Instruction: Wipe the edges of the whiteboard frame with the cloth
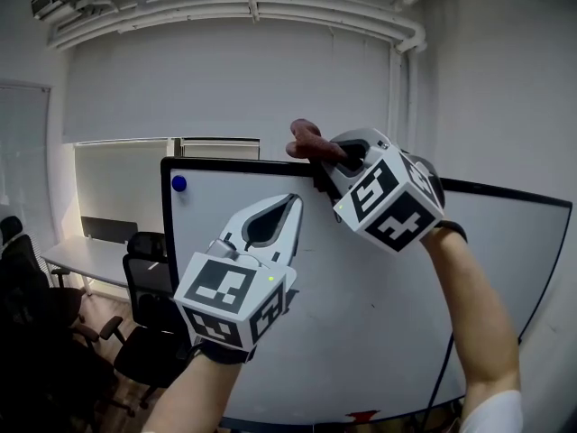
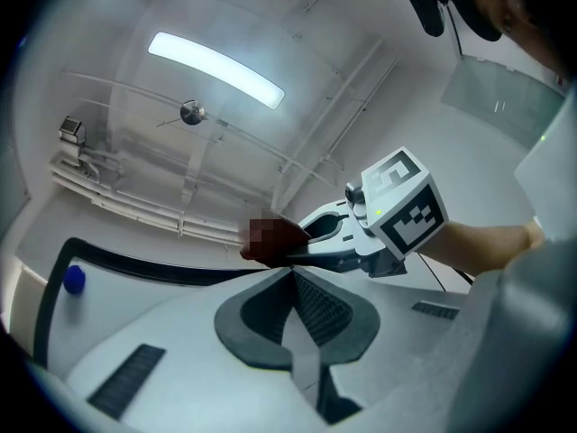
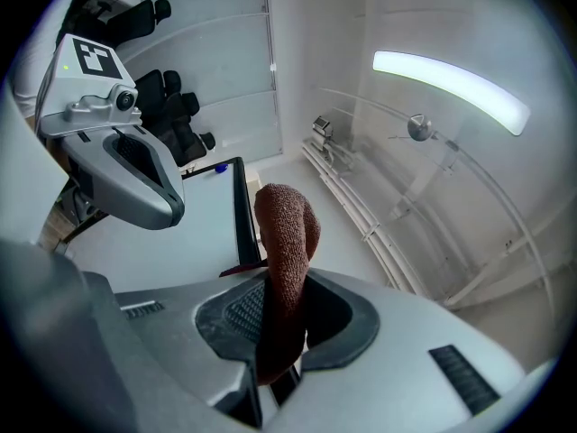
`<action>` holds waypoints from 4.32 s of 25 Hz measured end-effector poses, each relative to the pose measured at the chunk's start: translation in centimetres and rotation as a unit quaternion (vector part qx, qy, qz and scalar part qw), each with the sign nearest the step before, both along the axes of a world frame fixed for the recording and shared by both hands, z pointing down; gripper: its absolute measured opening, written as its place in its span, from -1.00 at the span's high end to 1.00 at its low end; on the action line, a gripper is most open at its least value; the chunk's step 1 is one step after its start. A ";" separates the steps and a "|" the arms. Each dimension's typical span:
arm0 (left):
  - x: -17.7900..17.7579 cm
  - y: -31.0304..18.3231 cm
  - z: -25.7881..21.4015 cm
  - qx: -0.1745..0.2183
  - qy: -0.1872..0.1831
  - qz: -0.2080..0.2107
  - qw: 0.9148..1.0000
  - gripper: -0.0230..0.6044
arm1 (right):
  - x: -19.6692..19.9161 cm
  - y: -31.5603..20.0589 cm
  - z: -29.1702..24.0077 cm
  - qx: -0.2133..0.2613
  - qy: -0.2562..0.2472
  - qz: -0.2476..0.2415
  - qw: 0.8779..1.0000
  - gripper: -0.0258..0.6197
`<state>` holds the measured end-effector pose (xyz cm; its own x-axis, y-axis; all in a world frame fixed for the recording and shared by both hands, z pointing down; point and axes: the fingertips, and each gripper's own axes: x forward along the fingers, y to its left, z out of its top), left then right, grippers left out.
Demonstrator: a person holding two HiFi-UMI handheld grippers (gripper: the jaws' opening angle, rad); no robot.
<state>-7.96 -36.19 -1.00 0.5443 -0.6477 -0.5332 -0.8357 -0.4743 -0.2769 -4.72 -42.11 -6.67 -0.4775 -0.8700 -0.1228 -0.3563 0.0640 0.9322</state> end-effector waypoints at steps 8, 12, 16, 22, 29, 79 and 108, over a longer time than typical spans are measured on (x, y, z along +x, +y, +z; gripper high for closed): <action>4.9 -0.3 0.3 0.000 -0.006 0.025 1.000 0.90 | 5.4 -0.2 0.0 0.000 -0.012 0.023 1.000 0.72; 7.4 -0.4 0.5 -0.002 -0.008 0.039 0.999 0.90 | 8.3 -0.2 0.1 0.002 -0.017 0.039 0.999 0.72; 9.8 -0.6 0.8 -0.005 -0.013 0.052 0.999 0.90 | 11.2 -0.4 0.1 0.003 -0.024 0.052 0.998 0.72; 13.1 -0.6 1.4 -0.009 -0.018 0.068 0.998 0.90 | 15.8 -0.4 0.1 0.004 -0.040 0.071 0.997 0.72; 17.2 -0.2 1.3 -0.003 -0.020 0.094 0.995 0.90 | 20.5 -0.5 0.2 0.009 -0.046 0.107 0.993 0.72; 24.4 4.2 14.7 -0.055 -0.062 0.194 0.977 0.90 | 27.9 7.0 16.5 0.010 -0.330 0.086 0.940 0.72; 17.6 5.3 35.2 -0.186 -0.076 0.184 0.962 0.90 | 19.8 10.3 41.9 -0.153 -0.471 0.069 0.866 0.72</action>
<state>9.67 -30.90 34.18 0.8264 -0.5271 -0.1981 -0.5557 -0.8201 -0.1365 15.10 -31.86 35.23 -0.1793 -0.9714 -0.1557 -0.9735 0.1524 0.1703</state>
